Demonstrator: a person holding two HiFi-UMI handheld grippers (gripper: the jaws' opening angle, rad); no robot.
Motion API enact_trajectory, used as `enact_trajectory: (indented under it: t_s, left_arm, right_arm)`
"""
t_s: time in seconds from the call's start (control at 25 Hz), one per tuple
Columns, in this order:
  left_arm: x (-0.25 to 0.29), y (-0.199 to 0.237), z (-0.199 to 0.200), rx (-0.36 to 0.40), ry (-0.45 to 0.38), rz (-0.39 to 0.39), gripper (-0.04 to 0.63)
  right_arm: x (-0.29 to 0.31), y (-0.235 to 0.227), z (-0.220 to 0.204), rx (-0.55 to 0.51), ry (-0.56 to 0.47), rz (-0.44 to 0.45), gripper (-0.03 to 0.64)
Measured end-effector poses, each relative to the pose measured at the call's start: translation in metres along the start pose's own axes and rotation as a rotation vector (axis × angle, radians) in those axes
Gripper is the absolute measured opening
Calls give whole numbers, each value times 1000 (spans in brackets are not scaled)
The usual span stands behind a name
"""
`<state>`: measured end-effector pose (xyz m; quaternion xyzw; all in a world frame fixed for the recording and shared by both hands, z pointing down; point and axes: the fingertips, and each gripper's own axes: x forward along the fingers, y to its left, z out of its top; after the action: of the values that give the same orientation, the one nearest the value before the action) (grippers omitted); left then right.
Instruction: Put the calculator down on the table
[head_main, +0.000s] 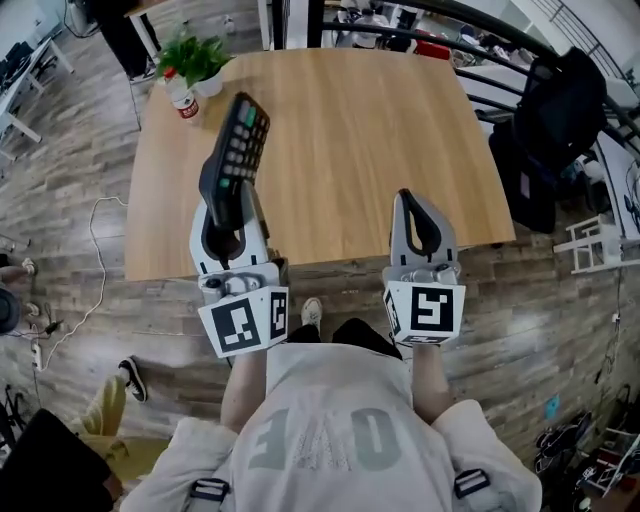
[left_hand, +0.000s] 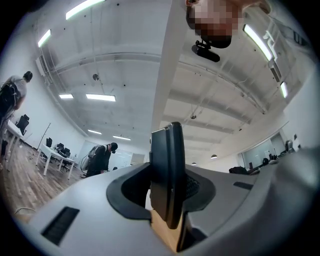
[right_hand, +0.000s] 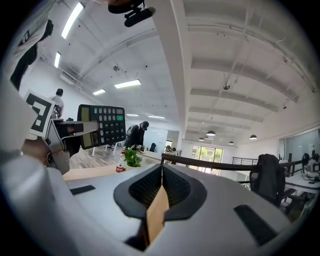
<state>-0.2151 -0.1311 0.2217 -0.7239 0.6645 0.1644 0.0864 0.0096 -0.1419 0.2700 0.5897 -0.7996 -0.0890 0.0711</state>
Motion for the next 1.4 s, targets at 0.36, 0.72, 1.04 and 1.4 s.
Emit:
enact_trajectory:
  t_s: [0.36, 0.72, 1.04, 1.4]
  left_arm:
    - [41, -15, -35, 16, 44, 17, 123]
    - [75, -57, -56, 16, 49, 70, 123]
    - [92, -95, -81, -16, 73, 102, 123]
    - [119, -93, -97, -1, 105, 105, 123]
  right_arm:
    - [51, -29, -11, 36, -19, 7, 20]
    - [82, -79, -15, 58, -69, 53, 20]
    - [98, -119, -29, 71, -74, 76, 21]
    - [120, -129, -41, 87, -40, 75, 20]
